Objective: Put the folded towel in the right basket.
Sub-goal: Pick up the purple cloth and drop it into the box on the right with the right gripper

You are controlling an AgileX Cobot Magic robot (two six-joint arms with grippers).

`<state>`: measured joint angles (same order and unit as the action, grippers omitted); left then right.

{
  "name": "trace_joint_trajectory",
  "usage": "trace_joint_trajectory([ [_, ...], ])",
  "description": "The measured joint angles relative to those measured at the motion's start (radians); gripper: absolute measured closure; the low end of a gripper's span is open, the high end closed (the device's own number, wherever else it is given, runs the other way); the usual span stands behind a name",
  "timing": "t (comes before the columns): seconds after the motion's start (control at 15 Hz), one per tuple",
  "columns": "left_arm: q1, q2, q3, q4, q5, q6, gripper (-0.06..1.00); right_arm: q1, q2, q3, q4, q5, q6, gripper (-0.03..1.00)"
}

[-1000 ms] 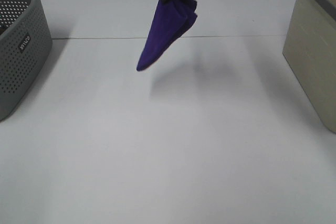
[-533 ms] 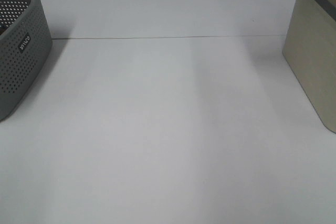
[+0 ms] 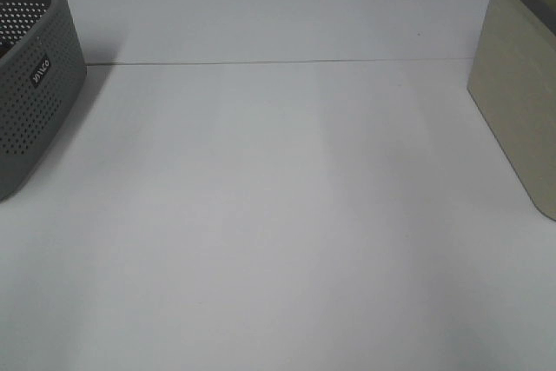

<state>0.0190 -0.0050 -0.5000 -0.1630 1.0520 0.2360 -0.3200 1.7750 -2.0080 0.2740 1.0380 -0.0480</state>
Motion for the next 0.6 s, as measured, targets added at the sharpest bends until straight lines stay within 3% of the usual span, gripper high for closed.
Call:
trace_joint_trajectory([
  [0.13, 0.000, 0.000, 0.000, 0.000, 0.000, 0.000, -0.05, -0.002, 0.048, 0.000, -0.071, 0.032, 0.017, 0.85],
  [0.4, 0.000, 0.000, 0.000, 0.000, 0.000, 0.000, -0.05, -0.002, 0.074, 0.000, -0.093, 0.028, 0.032, 0.17],
  [0.47, 0.000, 0.000, 0.000, 0.000, 0.000, 0.000, -0.05, -0.002, 0.074, 0.000, -0.094, 0.025, 0.027, 0.09],
  [0.6, 0.000, 0.000, 0.000, 0.000, 0.000, 0.000, -0.05, -0.002, 0.074, 0.000, -0.092, 0.046, -0.008, 0.03],
])
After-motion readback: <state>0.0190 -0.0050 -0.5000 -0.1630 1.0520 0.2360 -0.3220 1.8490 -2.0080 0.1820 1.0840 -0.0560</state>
